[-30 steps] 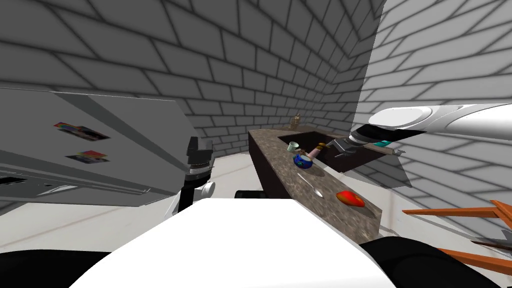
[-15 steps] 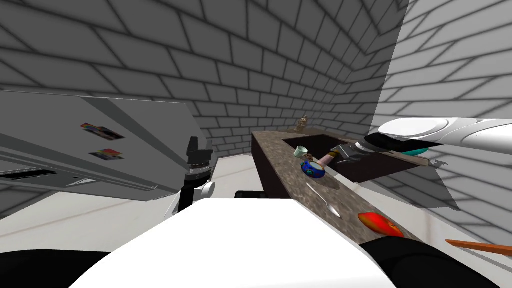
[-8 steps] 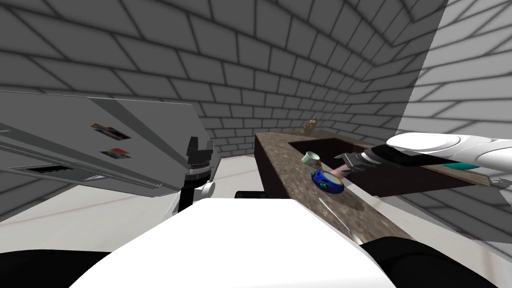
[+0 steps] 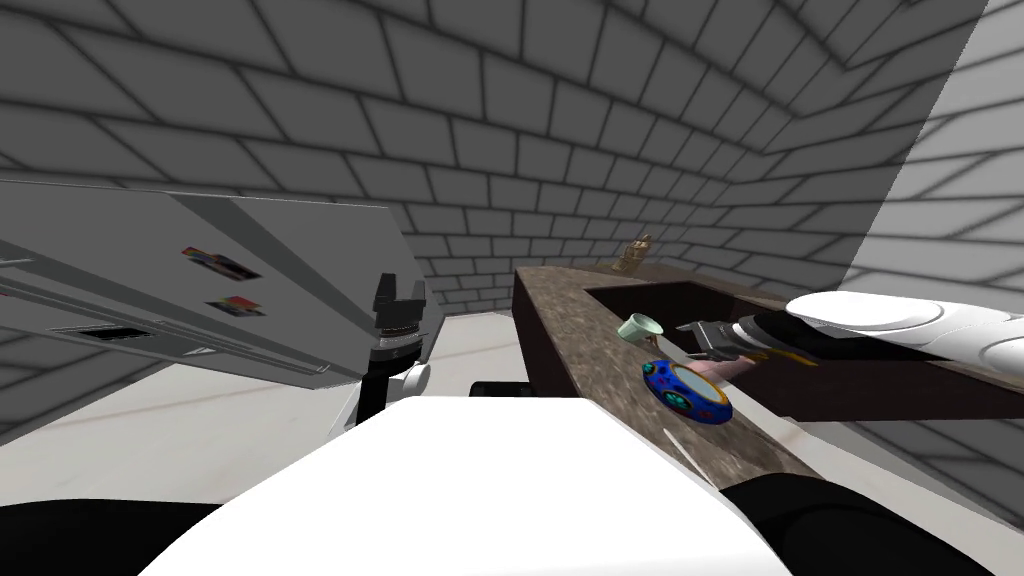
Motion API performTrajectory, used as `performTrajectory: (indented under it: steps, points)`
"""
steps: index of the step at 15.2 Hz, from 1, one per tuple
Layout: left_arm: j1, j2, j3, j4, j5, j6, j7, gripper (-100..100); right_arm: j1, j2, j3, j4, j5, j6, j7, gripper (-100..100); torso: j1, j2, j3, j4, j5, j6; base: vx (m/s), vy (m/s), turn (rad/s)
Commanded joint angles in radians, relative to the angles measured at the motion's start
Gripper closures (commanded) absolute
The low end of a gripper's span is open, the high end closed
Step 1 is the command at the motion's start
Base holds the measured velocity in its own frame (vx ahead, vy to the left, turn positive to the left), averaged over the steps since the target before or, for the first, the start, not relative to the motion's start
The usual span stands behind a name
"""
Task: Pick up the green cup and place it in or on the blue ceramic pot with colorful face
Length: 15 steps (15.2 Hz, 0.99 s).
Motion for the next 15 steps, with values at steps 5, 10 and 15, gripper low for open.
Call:
performTrajectory:
  steps: [5, 10, 15]
  points:
    - [0.0, 0.0, 0.0, 0.0, 0.0, 0.0, 0.0, 0, 0.0, 0.04, 0.011, 0.0, 0.013, 0.017, -0.006, -100, 0.001, 0.002, 0.001, 0.0, 0.0, 0.0, 0.067, 0.003, 0.034]
    - [0.0, 0.0, 0.0, 0.0, 0.0, 0.0, 0.0, 0, 0.009, 0.076, 0.019, 0.0, 0.015, 0.044, -0.003, -100, 0.001, 0.002, 0.001, 0.001, 0.001, 0.0, 0.062, 0.001, 0.045]
    - [0.0, 0.0, 0.0, 0.0, 0.0, 0.0, 0.0, 0, 0.022, 0.123, 0.032, 0.0, 0.014, 0.081, 0.0, -100, 0.001, 0.0, 0.0, 0.0, 0.0, 0.0, 0.074, 0.0, 0.056]
